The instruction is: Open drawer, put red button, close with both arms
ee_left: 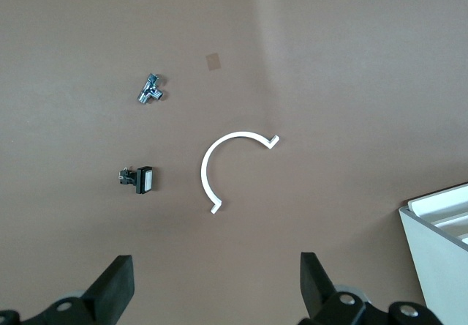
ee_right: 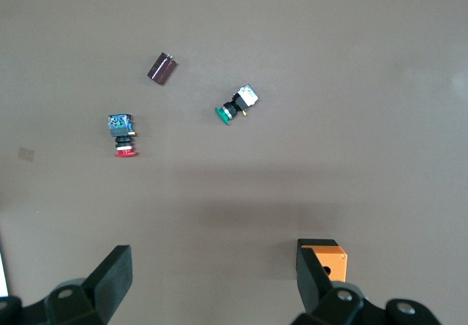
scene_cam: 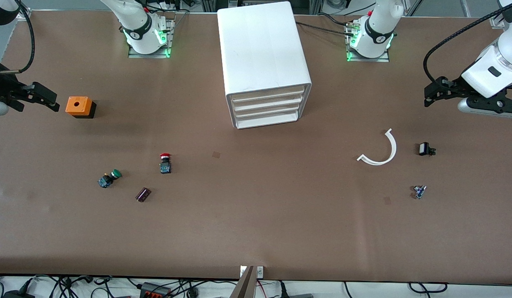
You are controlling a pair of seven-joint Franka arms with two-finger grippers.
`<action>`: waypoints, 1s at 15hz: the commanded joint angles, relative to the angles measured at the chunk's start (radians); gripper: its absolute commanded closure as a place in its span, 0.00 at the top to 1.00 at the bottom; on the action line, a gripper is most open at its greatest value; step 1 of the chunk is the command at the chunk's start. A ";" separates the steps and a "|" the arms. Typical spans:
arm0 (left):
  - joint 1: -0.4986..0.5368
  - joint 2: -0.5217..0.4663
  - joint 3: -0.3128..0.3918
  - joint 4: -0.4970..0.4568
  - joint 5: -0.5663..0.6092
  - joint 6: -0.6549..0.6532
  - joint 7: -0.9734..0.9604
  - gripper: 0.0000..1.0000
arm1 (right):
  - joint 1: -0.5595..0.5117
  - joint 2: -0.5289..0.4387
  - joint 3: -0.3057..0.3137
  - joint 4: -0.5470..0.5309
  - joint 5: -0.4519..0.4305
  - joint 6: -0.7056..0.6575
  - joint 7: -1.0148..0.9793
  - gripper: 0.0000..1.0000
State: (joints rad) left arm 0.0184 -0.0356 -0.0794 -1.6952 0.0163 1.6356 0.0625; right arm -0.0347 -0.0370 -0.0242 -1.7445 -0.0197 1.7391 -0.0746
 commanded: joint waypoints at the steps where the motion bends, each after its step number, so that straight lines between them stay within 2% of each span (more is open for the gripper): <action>1: -0.002 -0.004 0.000 0.017 -0.015 -0.020 0.010 1.00 | -0.005 -0.012 0.006 -0.012 -0.016 0.005 0.002 1.00; 9: -0.005 -0.003 0.000 0.028 -0.016 -0.048 0.010 1.00 | -0.002 0.003 0.013 -0.017 -0.011 0.002 0.007 1.00; 12: -0.006 -0.001 -0.023 0.042 -0.027 -0.172 0.014 1.00 | -0.001 0.046 0.013 -0.018 -0.003 0.005 0.013 1.00; 15: -0.018 0.028 -0.022 0.046 -0.191 -0.415 0.020 1.00 | 0.024 0.100 0.013 -0.012 0.000 0.029 0.015 1.00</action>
State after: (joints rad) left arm 0.0061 -0.0340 -0.1020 -1.6705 -0.0886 1.3511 0.0632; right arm -0.0285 0.0354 -0.0171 -1.7569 -0.0192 1.7476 -0.0747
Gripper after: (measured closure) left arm 0.000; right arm 0.000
